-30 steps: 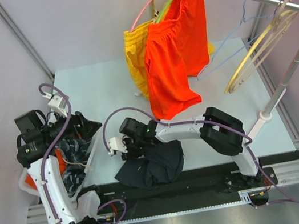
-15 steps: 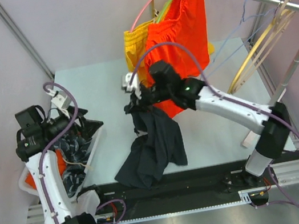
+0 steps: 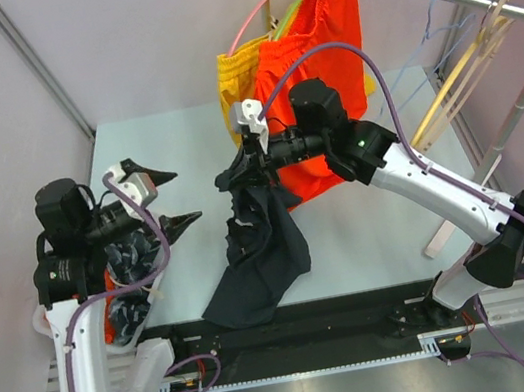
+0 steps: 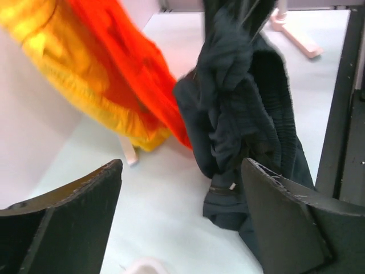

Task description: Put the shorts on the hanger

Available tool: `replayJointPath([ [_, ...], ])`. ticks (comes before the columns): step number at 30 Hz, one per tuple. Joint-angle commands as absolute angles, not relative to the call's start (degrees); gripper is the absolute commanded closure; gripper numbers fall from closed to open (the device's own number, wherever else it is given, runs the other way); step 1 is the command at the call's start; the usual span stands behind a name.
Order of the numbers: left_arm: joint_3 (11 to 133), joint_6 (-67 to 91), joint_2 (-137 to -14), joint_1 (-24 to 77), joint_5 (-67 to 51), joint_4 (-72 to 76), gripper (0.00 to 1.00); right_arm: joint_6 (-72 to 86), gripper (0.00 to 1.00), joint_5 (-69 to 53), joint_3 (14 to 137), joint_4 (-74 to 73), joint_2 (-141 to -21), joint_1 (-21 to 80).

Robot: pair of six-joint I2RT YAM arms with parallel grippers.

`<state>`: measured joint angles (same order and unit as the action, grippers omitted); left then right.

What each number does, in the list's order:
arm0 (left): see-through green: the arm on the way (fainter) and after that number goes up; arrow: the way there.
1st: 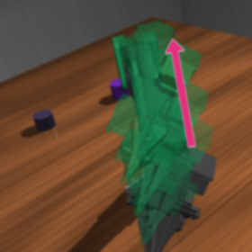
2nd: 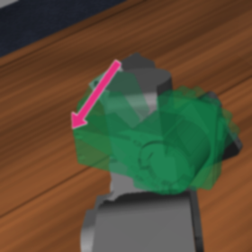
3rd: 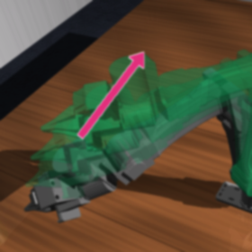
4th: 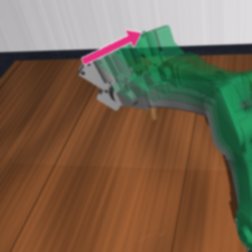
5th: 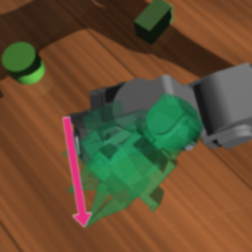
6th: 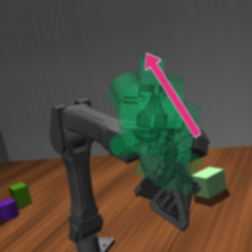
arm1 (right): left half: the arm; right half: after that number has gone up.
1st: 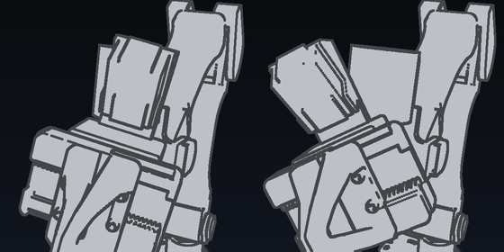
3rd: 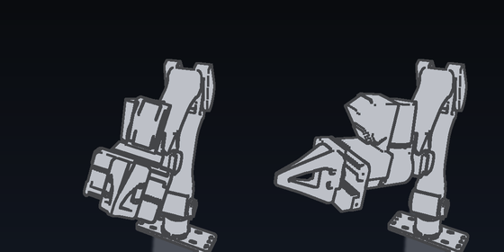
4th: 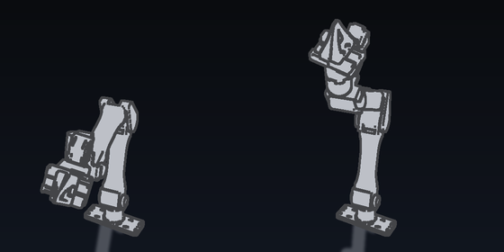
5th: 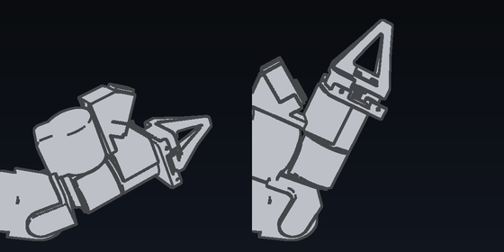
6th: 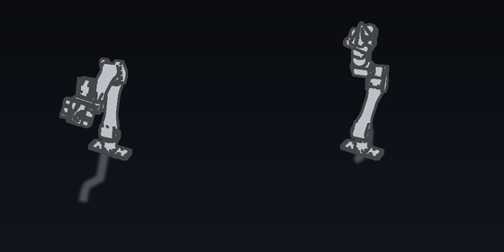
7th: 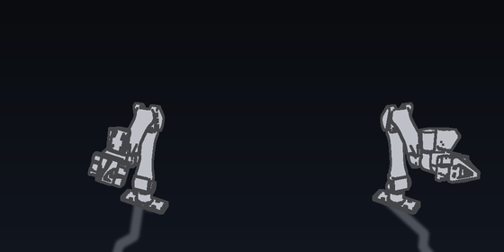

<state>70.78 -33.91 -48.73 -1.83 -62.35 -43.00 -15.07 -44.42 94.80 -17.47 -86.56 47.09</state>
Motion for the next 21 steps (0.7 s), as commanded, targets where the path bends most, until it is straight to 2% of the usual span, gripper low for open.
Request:
replayJointPath([
  [1,73.6,-40.7,-46.4,4.5,-60.4,-43.1,0.15,-16.3,1.0,-51.4,98.0,-23.7,-85.3,47.3],
  [5,74.0,-47.4,-45.9,12.7,-55.6,-47.4,0.26,-15.3,1.0,-54.5,98.4,-26.5,-86.7,47.9],
  [16,73.0,-53.0,-46.1,34.3,-39.3,-48.0,0.39,-17.8,0.96,-54.5,95.6,-30.5,-85.1,51.9],
  [21,72.2,-53.9,-46.7,39.2,-35.8,-47.3,0.54,-18.1,0.91,-54.2,94.9,-31.9,-84.3,53.1],
])
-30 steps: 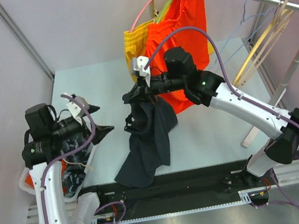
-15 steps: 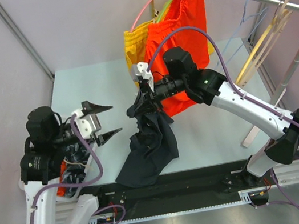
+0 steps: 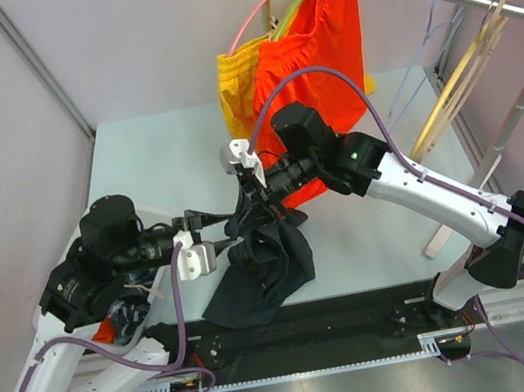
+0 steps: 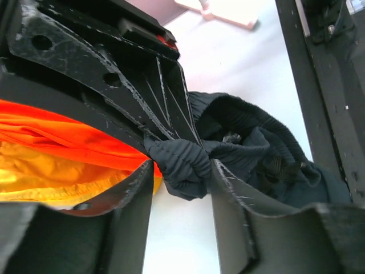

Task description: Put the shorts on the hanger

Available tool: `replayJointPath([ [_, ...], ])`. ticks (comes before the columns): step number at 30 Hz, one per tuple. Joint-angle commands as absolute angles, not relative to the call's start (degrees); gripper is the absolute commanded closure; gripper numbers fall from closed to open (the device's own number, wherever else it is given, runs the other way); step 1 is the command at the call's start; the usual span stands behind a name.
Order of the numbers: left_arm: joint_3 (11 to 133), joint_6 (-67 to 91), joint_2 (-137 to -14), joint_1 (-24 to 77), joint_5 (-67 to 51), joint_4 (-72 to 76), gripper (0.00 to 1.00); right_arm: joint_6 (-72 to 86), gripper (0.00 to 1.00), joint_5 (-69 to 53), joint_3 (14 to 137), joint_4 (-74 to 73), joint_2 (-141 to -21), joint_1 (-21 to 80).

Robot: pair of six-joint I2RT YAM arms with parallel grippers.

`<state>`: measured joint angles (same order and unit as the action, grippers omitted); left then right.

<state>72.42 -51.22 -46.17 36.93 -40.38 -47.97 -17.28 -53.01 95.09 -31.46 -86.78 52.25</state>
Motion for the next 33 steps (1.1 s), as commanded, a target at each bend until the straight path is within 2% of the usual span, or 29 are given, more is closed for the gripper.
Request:
replayJointPath([
  [1,72.2,-54.2,-46.8,39.5,-35.5,-47.6,0.57,-18.0,0.89,-54.3,94.9,-32.0,-84.3,53.2],
  [4,72.3,-55.2,-47.1,40.1,-34.9,-48.5,0.73,-17.9,0.85,-54.3,94.7,-32.5,-83.8,53.3],
  [5,72.6,-55.1,-47.4,40.2,-34.7,-48.6,0.92,-18.1,0.85,-54.2,94.7,-32.9,-83.7,53.3],
  [6,72.6,-54.7,-47.5,40.1,-34.5,-48.6,1.0,-18.2,0.83,-54.1,94.4,-33.0,-83.5,53.2],
  [9,71.7,-52.4,-46.9,40.1,-33.8,-47.0,1.0,-18.6,0.74,-53.7,94.0,-33.2,-83.1,52.9],
  [12,69.3,-49.5,-45.9,40.1,-33.4,-44.1,1.0,-18.7,0.6,-53.0,93.9,-33.2,-82.8,52.6],
  [13,68.9,-48.0,-45.9,40.1,-32.8,-42.5,1.0,-19.1,0.48,-52.6,93.9,-33.6,-82.8,52.4],
  [14,68.6,-45.9,-46.0,39.8,-31.7,-42.0,1.0,-19.4,0.43,-51.8,93.9,-34.6,-82.6,52.3],
  [15,68.0,-44.3,-46.5,39.3,-31.2,-41.1,1.0,-20.7,0.33,-51.1,93.9,-35.5,-82.3,52.2],
  [17,67.5,-37.8,-47.1,35.7,-29.6,-37.2,1.0,-22.1,0.25,-46.8,93.8,-38.9,-82.1,52.0],
  [18,67.8,-34.9,-48.0,34.0,-28.6,-35.7,1.0,-22.3,0.16,-44.6,93.6,-39.9,-81.8,51.9],
  [24,75.0,-11.7,-59.9,21.3,-15.2,-31.8,1.0,-16.3,0.06,-27.1,86.8,-36.9,-77.4,48.0],
  [28,75.3,1.5,-65.6,12.8,-7.4,-34.2,1.0,-15.8,0.12,-22.2,84.5,-35.1,-76.6,48.1],
  [33,74.9,11.0,-70.8,9.1,3.7,-38.2,1.0,-15.8,0.18,-20.1,80.7,-34.7,-79.8,53.1],
])
